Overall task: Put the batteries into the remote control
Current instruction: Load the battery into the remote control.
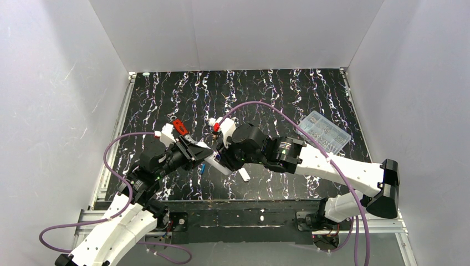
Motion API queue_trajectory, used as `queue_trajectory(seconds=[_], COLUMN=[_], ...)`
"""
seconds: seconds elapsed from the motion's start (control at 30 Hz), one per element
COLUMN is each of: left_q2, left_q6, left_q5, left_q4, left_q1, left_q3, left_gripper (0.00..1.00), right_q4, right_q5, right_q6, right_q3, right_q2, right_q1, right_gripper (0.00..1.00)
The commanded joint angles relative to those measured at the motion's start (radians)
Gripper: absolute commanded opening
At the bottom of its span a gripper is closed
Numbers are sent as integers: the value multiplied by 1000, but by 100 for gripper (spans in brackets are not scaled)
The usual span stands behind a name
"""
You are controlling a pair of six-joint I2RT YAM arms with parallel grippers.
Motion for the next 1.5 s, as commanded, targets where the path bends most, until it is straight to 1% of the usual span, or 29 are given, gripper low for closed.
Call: queue_trajectory(seconds=[0.0, 0.17, 0.3, 0.53, 0.7, 0.77, 0.9, 1.03, 1.13, 1.27, 1.37, 1.47], left_q2=[-1, -4, -6, -8, -5, -2, 9, 31, 53, 82, 95, 111], left_q6=[-6, -7, -5, -2, 0, 0, -5, -13, -31, -45, -42, -40], left_q5=[21, 23, 21, 23, 34, 49, 83, 130, 166, 214, 243, 276], left_q4=[59, 54, 53, 47, 52, 64, 108, 167, 226, 273, 279, 282], left_q1=[5, 5, 5, 5, 5, 5, 5, 5, 5, 5, 5, 4], left_q3=[12, 8, 9, 9, 9, 8, 13, 21, 20, 28, 41, 51], left_gripper=[0, 0, 0, 0, 0, 0, 0, 0, 0, 0, 0, 0], right_q4=[35, 43, 44, 47, 59, 73, 134, 229, 271, 273, 242, 241], right_q5=[1, 2, 8, 20, 62, 80, 81, 57, -5, -180, -281, -428], right_q6=[1, 2, -1, -1, -25, -64, -217, -384, -510, -636, -660, -649], right_q3=[14, 19, 26, 30, 31, 24, -34, -132, -193, -255, -271, -291], right_q2=[-28, -45, -54, -62, -92, -114, -176, -259, -338, -422, -458, -495], right_q1=[6, 7, 7, 6, 6, 6, 6, 6, 5, -22, -68, -154], right_gripper=[37, 40, 47, 48, 48, 48, 54, 63, 72, 80, 81, 80])
